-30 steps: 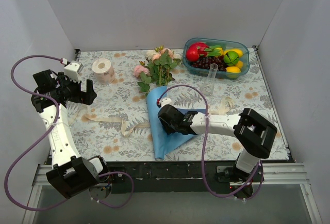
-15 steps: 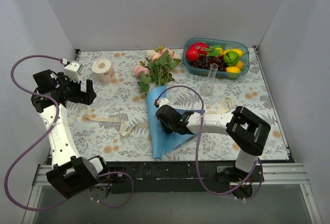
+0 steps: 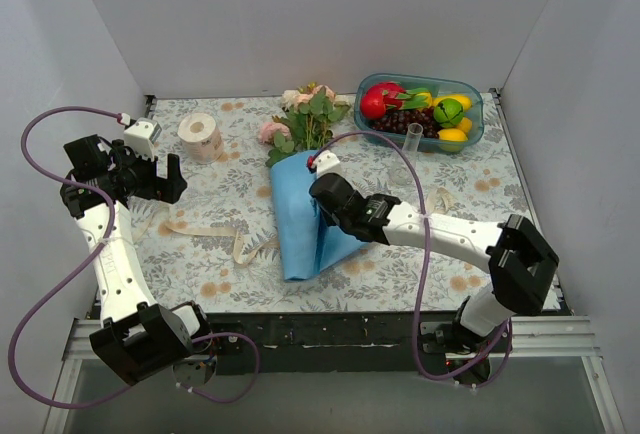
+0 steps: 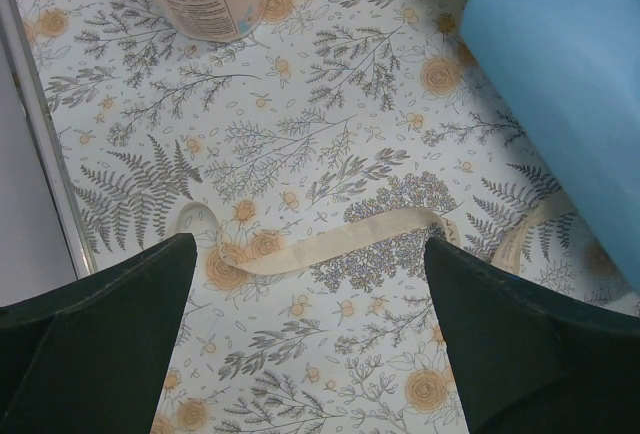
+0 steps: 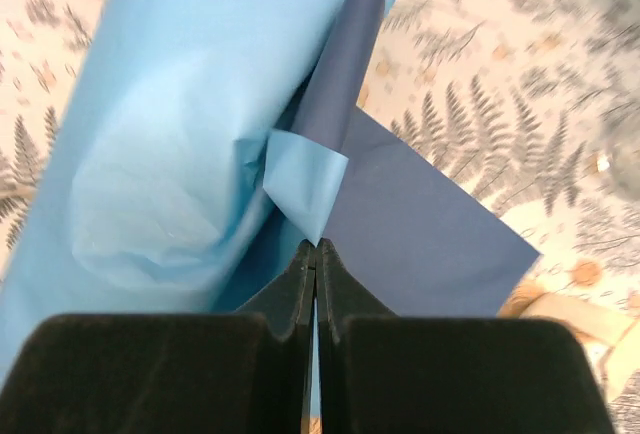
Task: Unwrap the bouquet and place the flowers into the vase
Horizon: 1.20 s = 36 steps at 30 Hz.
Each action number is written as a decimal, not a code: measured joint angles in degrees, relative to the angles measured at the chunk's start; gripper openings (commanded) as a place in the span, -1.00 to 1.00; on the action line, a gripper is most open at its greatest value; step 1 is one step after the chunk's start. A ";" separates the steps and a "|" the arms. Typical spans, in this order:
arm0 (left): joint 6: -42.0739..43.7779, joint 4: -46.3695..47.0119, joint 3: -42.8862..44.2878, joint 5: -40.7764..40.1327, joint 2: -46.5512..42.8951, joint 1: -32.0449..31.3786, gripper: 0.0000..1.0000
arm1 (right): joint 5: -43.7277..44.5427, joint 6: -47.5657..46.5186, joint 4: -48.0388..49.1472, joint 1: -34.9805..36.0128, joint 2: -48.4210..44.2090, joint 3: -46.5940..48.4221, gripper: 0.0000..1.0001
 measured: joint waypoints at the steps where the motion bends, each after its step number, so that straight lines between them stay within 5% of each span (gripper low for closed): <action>1: 0.00 0.00 0.00 -0.02 0.00 0.00 0.96 | 1.01 -0.79 -0.22 0.02 -0.72 1.09 -0.97; 10: -0.11 0.52 0.00 0.00 0.00 0.00 0.96 | 7.39 -7.91 -6.03 3.45 0.81 15.78 -0.97; 18: -0.70 1.18 0.02 -0.48 -0.11 0.00 0.96 | 8.39 -11.26 -10.12 13.84 10.19 33.42 -0.97; 25: -7.26 2.93 4.61 -2.21 1.86 1.01 0.96 | 1.62 -10.23 -14.36 20.55 14.86 38.56 0.17; 36: -13.75 3.98 15.91 -0.59 6.75 8.96 0.96 | -13.57 -9.20 -17.62 18.58 10.60 36.87 0.30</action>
